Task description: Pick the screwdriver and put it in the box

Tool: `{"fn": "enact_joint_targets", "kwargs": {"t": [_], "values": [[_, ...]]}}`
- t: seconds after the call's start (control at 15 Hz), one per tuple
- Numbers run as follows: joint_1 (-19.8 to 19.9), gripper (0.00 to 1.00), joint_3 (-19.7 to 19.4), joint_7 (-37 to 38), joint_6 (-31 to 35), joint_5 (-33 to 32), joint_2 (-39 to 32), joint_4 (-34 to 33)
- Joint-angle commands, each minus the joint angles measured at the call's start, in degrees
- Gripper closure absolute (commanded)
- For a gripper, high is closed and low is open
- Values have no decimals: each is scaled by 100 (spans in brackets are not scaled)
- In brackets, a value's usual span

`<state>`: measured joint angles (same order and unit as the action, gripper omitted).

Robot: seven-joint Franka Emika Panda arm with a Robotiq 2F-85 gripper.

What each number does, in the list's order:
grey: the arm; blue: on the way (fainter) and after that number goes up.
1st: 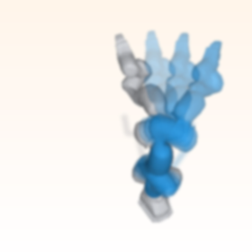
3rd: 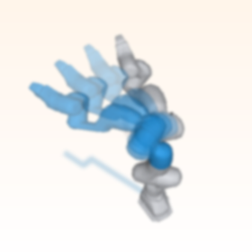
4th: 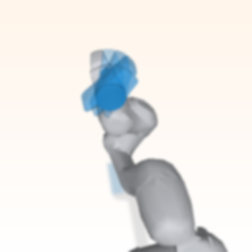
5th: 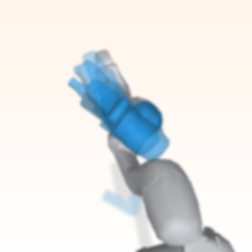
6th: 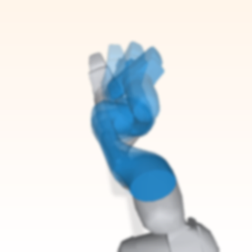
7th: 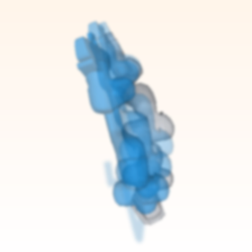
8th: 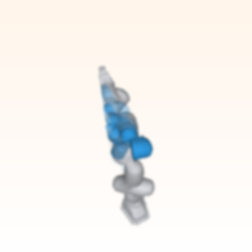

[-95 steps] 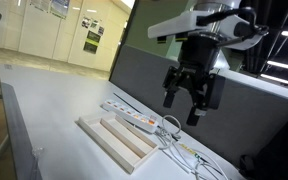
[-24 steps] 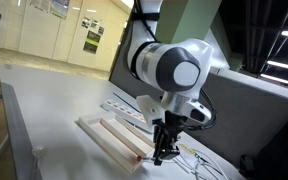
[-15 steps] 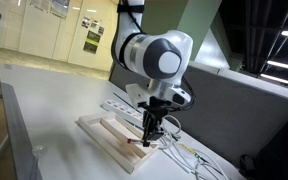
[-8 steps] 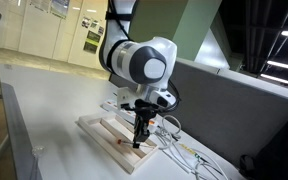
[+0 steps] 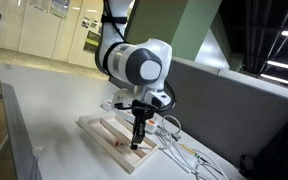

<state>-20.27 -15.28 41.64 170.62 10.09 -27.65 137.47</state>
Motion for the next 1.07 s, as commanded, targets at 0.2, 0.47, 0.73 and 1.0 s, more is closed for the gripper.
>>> {"fn": "enact_joint_targets", "kwargs": {"t": [0.2,0.47,0.73,1.0], "values": [[-35,19,-25,442,-47,45,53,-1],[112,1,86,421,-169,89,174,19],[330,0,226,290,-342,109,488,99],[548,0,272,237,-563,25,813,159]]}}
